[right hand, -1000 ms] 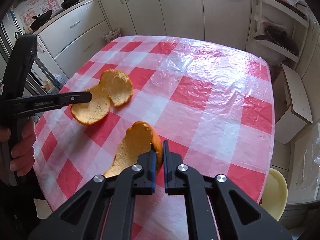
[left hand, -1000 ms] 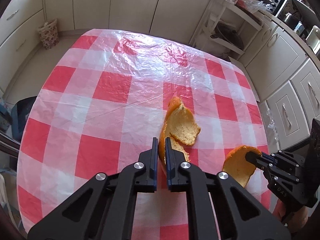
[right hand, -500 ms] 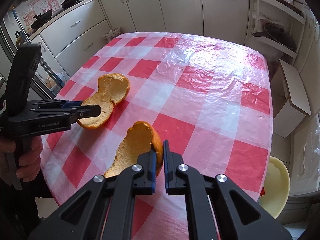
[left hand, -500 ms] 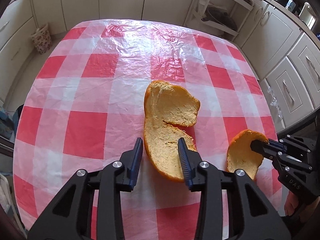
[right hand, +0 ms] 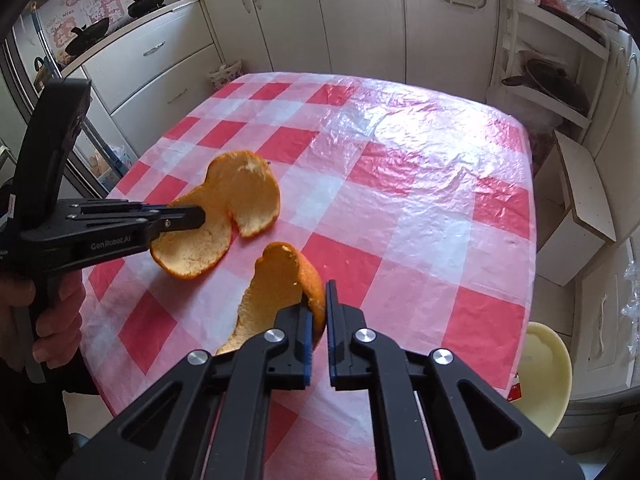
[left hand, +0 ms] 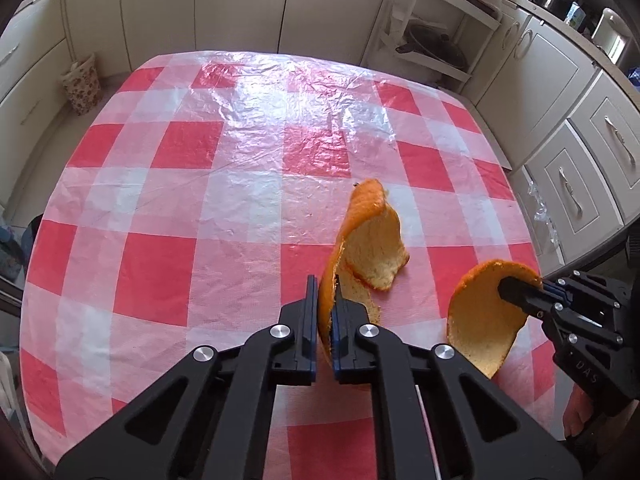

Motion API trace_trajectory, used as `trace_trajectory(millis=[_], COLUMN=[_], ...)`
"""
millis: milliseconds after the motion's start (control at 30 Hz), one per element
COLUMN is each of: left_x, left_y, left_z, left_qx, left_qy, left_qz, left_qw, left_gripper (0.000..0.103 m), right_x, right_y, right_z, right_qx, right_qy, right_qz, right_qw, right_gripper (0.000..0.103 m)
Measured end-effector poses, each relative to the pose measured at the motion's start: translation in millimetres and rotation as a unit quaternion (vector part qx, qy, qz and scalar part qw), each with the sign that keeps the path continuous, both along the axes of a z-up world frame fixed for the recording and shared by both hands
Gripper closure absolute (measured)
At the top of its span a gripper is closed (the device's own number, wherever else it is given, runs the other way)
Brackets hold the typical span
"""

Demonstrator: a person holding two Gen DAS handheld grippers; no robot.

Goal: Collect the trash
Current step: 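Carry the peel to the bucket and open the right gripper while the left gripper lifts its peel, then drop the peel from the left gripper into the bucket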

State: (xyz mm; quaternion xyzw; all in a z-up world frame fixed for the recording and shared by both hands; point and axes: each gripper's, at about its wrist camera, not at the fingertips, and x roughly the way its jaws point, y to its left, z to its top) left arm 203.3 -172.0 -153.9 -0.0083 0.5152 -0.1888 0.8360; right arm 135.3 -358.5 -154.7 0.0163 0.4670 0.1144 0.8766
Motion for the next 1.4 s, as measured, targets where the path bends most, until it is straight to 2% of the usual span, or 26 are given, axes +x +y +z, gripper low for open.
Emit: trace_trajectory(millis=[200,333,467,567,700,733,767,833,900,967,1067,1233,1400], left_x=[-17.7,-29.7,-39.5,-45.2,-55.6,-58.1,-60.5,-66.8,-73.4,-80.6,-94.0,-108.8,-106.5], left_y=[-6.9,-14.6,-27.4,-41.1,-63.6,-68.6,-74.6,-87.1,-99.0,-111.6,-137.8,-196.1,-276.4], left_z=[28.5,42.7,48.0,50.6,52.0,52.2,52.1,53.1,54.8,56.1,52.2,29.4,-8.6], left_qx=[-0.034,-0.034,-0.033,-0.035,-0.040,-0.042,-0.043,-0.048,-0.053,-0.055,-0.058,-0.061,-0.046], left_qy=[-0.048,-0.078,-0.088,-0.092,-0.094,-0.094,-0.094,-0.092,-0.092,-0.092,-0.083,-0.047,0.005], left_qz=[-0.029,-0.044,-0.060,-0.072,-0.091,-0.096,-0.101,-0.114,-0.127,-0.138,-0.156,-0.170,-0.170], left_qw=[0.9978,0.9954,0.9938,0.9925,0.9906,0.9901,0.9895,0.9881,0.9863,0.9845,0.9825,0.9825,0.9844], left_gripper=[0.098,0.098,0.098,0.098,0.098,0.098,0.098,0.098,0.098,0.098,0.098,0.098,0.098], right_x=[-9.6,-19.9,-34.1,-43.5,-46.5,-45.5,-48.0,-50.1,-58.7,-68.8,-79.6,-94.4,-102.6], right_y=[-39.3,-78.1,-124.2,-152.7,-185.2,-194.9,-203.5,-217.6,-231.1,-241.0,-244.1,-244.3,-257.6], right_z=[18.8,28.6,32.7,24.8,-6.1,-17.5,-25.2,-31.9,-22.6,-3.5,24.3,54.7,66.5], right_qx=[-0.003,-0.006,-0.016,-0.046,-0.069,-0.067,-0.063,-0.048,-0.015,0.023,0.044,0.054,0.088], right_qy=[-0.030,-0.045,-0.052,-0.044,0.000,0.021,0.035,0.044,0.031,-0.003,-0.057,-0.128,-0.151], right_qz=[-0.054,-0.105,-0.165,-0.206,-0.245,-0.255,-0.264,-0.287,-0.314,-0.334,-0.346,-0.354,-0.369], right_qw=[0.998,0.993,0.985,0.976,0.967,0.964,0.962,0.956,0.949,0.942,0.936,0.925,0.913], right_gripper=[0.097,0.097,0.097,0.097,0.096,0.094,0.084,0.071,0.070,0.061,0.054,0.045,0.045])
